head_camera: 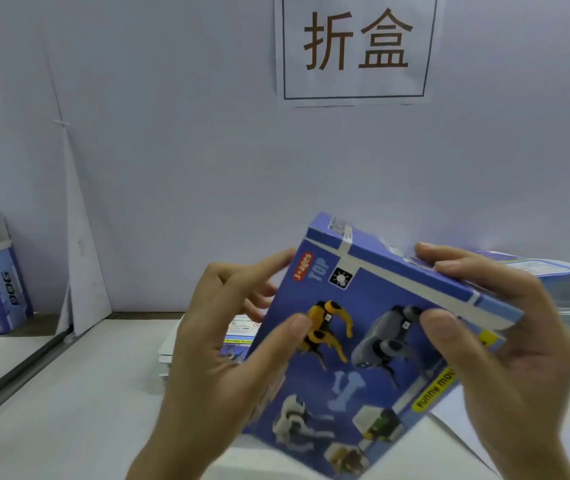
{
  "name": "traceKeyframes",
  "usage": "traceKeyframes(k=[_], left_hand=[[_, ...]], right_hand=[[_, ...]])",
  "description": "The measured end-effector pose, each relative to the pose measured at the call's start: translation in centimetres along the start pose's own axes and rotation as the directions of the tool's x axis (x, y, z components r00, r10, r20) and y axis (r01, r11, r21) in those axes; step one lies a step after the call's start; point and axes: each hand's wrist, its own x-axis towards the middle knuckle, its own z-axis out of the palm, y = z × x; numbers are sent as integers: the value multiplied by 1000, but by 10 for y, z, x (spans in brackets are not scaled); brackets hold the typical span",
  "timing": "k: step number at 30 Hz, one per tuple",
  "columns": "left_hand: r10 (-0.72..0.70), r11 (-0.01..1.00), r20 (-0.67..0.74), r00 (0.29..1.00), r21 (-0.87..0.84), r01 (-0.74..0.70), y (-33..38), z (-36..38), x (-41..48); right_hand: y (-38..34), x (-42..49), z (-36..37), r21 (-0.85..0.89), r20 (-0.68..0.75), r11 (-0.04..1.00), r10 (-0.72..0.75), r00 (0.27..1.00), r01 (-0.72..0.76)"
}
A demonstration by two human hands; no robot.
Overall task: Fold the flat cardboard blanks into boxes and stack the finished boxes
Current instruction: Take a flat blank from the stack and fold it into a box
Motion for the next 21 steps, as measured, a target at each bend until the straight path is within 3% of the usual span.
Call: traceKeyframes(k=[2,4,7,12,15,19,21], left_hand=[[-146,973,-7,989,-182,142,-1,5,-3],[-286,879,58,957,-382,286,-1,14,-8],[-337,775,129,933,-524,352,-3,28,-13],[-344,753,146,928,-547,365,-9,25,-14],[-361,752,175,916,-526,397,-11,25,-15],[-373,760,123,920,-528,378,-12,27,-14],[-369,773,106,923,-516,368,-12,26,-14]], right_hand=[[-3,-1,4,84,-22,989,126,992,-124],[-1,-1,7,181,15,933,314,949,-311],[7,-5,8,189,154,854,461,874,-484],[11,-9,9,218,218,863,413,884,-456],[14,-13,10,102,163,929,337,927,-356],[19,-14,11,77,135,971,216,967,-228],[18,-14,12,136,146,954,249,958,-269]])
